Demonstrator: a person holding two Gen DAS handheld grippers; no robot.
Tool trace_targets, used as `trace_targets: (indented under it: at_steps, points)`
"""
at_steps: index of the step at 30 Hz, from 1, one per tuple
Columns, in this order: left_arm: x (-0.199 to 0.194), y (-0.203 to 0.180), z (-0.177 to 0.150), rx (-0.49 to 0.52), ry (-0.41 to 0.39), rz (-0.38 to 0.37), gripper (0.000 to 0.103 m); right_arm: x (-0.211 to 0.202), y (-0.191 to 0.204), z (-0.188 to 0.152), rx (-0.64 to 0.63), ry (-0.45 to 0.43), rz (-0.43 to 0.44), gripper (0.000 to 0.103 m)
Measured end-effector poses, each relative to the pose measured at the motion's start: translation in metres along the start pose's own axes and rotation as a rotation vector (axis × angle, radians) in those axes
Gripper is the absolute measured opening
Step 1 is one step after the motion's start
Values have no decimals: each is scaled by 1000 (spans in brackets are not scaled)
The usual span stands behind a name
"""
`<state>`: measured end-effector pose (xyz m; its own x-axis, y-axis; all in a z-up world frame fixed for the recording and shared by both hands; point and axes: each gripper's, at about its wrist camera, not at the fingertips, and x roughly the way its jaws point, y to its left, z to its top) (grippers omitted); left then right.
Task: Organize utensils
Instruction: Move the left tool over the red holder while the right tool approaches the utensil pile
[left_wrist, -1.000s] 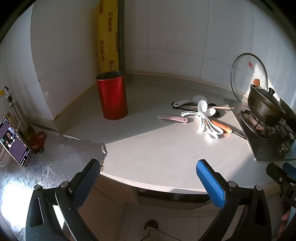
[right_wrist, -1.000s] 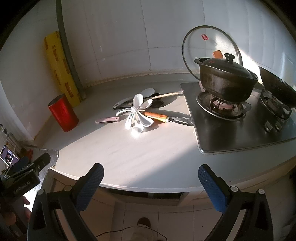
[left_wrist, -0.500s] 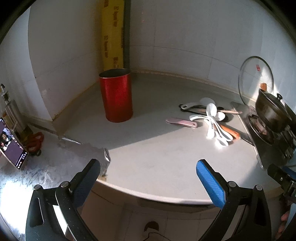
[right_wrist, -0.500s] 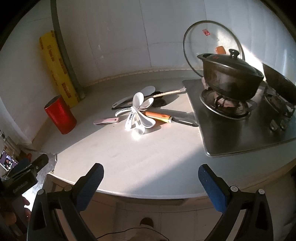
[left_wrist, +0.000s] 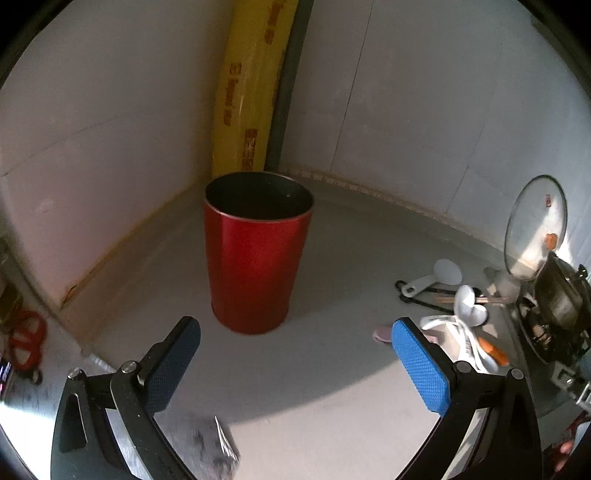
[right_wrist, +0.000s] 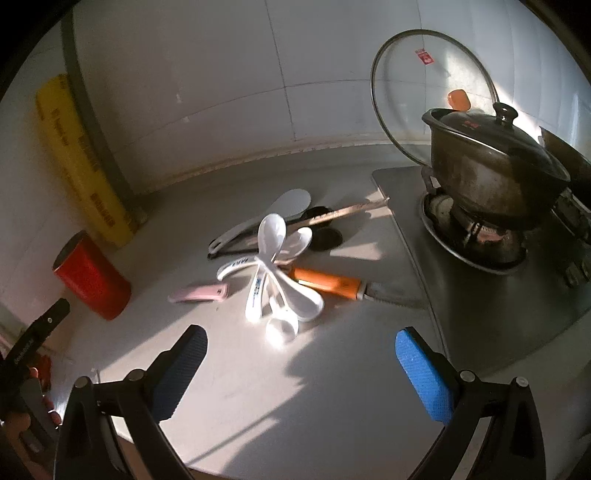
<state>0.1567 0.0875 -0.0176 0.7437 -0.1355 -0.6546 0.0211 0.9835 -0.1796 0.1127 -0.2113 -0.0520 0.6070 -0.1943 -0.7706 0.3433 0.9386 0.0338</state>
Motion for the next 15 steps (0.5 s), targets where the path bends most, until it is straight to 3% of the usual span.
trace_targets:
  at_steps: [5, 15]
  points:
    - [35, 9, 14, 9, 15, 62, 103, 13, 5, 15, 11, 7, -31, 103]
    - [85, 19, 30, 6, 58, 68, 103, 33, 16, 27, 9, 27, -59, 103]
